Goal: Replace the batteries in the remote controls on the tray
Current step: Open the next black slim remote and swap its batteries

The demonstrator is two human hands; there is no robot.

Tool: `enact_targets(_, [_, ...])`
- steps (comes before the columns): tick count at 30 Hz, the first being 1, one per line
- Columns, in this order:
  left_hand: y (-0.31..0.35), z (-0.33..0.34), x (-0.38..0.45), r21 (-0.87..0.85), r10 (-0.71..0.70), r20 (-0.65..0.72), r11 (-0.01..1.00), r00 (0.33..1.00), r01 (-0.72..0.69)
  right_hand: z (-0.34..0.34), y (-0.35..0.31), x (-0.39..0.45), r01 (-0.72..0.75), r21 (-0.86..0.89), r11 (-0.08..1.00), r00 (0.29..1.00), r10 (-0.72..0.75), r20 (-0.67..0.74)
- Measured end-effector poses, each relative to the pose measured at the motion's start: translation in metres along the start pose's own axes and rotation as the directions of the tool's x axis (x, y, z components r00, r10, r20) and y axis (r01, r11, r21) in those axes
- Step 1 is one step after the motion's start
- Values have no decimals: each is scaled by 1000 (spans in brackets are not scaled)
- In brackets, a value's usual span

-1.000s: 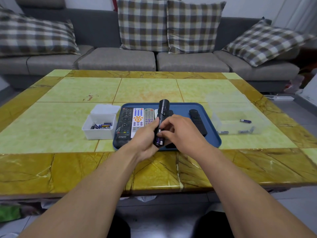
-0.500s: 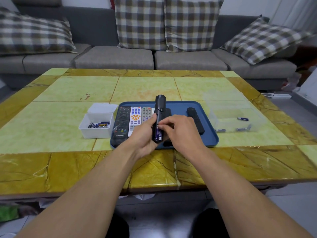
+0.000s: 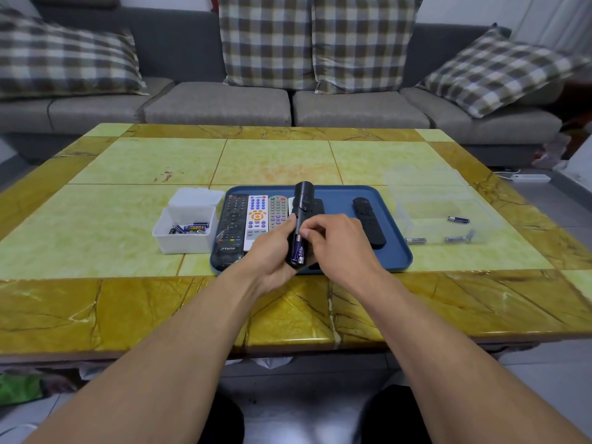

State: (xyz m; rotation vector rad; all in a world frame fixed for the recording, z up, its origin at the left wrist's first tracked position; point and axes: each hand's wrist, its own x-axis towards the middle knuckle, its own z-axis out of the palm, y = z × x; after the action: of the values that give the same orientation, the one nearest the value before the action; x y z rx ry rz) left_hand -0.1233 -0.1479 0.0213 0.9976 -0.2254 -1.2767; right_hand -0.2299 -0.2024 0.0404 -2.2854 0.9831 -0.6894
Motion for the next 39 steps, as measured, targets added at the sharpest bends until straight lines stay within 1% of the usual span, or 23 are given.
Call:
enact_targets(4, [0, 0, 2, 19, -4, -1, 1000, 1000, 4, -2, -3, -4, -55, 69, 996, 998, 56, -24])
enact_targets(8, [-1, 1, 4, 72, 15, -15, 997, 1000, -14, -4, -4, -5, -159, 163, 974, 987, 158, 18])
enact_targets(11, [-3, -1, 6, 121, 11, 3, 993, 1000, -11, -2, -6, -7, -203, 206, 957, 979, 197, 49])
enact_targets(14, [-1, 1, 5, 66, 8, 8, 998, 1000, -9, -2, -8, -6, -210, 254, 944, 977, 208, 37])
enact_targets(15, [1, 0, 5, 43, 12, 11, 999, 1000, -13, -5, -7, -4, -229, 322, 919, 972, 233, 27])
enact_targets(16, [2, -1, 6, 31, 24, 11, 999, 1000, -25, -7, -7, -2, -266, 428, 864, 960, 278, 35])
enact_targets(17, [4, -1, 7, 33, 39, 6, 999, 999, -39, -10, -6, -1, -316, 555, 770, 941, 330, 78])
enact_targets(18, [5, -3, 8, 44, 50, -1, 998, 999, -50, -14, -7, 0, -371, 656, 657, 919, 362, 157])
enact_targets(19, [6, -4, 8, 55, 49, 1, 997, 999, -49, -17, -8, -1, -414, 698, 584, 903, 358, 237])
enact_targets(20, [6, -5, 8, 58, 39, 10, 998, 999, -40, -19, -7, -2, -443, 685, 578, 895, 333, 297])
enact_targets(21, [7, -5, 8, 56, 28, 20, 998, 999, -30, -20, -6, -5, -447, 637, 628, 894, 298, 334])
enact_targets(22, [6, -6, 9, 51, 17, 25, 999, 1000, -19, -20, -5, -7, -414, 549, 726, 904, 259, 339])
enact_targets(23, [6, -6, 10, 51, 10, 23, 999, 1000, -11, -18, -3, -7, -327, 415, 849, 928, 204, 312])
enact_targets(24, [6, -8, 11, 53, 5, 22, 999, 1000, -6, -17, -1, -8, -205, 251, 946, 952, 134, 273])
enact_targets(25, [6, -8, 11, 58, -4, 25, 998, 1000, 2, -16, 1, -8, -83, 95, 992, 969, 58, 241])
enact_targets(26, [6, -8, 10, 62, -17, 31, 998, 999, 15, -15, 3, -8, 18, -15, 1000, 974, -14, 227])
enact_targets(28, [6, -8, 10, 79, -42, 47, 996, 998, 38, -14, 6, -7, 124, -104, 987, 970, -98, 223])
enact_targets(35, [5, -8, 11, 87, -80, 36, 993, 996, 77, -21, 2, -4, 243, -196, 950, 944, -186, 272])
enact_targets(39, [3, -9, 11, 78, -82, 6, 994, 997, 82, -24, -5, -5, 327, -335, 883, 926, -230, 298])
